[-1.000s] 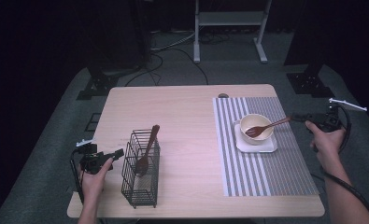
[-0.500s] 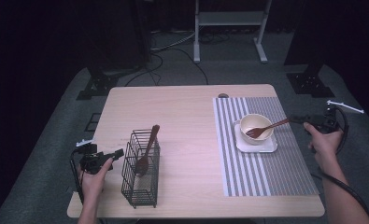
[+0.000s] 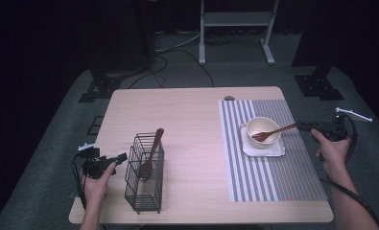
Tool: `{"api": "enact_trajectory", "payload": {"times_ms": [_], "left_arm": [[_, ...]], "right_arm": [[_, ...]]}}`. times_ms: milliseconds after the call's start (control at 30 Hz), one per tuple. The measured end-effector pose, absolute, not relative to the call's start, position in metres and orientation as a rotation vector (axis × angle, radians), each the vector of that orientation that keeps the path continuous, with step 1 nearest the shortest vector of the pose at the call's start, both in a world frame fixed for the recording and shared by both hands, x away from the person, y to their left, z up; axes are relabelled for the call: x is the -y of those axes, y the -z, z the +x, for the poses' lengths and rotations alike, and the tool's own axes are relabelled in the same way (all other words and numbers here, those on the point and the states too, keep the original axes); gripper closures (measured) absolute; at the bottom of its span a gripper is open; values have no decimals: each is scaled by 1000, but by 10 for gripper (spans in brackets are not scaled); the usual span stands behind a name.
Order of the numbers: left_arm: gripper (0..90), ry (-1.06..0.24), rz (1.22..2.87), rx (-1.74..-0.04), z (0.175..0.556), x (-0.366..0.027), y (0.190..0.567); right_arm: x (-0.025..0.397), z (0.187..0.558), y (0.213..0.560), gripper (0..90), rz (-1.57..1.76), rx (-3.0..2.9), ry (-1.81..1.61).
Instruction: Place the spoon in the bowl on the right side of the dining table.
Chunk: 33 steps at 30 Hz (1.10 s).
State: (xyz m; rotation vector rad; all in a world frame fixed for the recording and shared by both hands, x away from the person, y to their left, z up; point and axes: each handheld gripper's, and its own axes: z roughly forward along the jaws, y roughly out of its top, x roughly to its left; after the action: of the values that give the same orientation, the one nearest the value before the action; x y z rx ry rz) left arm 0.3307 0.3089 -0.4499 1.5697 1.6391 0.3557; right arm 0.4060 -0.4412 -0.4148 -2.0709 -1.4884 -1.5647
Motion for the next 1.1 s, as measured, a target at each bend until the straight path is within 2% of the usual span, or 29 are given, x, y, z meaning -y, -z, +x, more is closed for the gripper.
{"api": "enact_trajectory", "payload": {"times_ms": [1100], "left_arm": [[20, -362, 1576, -1633, 328, -308, 449]], "right_arm": [[432, 378, 418, 658, -1971, 1534, 1573]]}}
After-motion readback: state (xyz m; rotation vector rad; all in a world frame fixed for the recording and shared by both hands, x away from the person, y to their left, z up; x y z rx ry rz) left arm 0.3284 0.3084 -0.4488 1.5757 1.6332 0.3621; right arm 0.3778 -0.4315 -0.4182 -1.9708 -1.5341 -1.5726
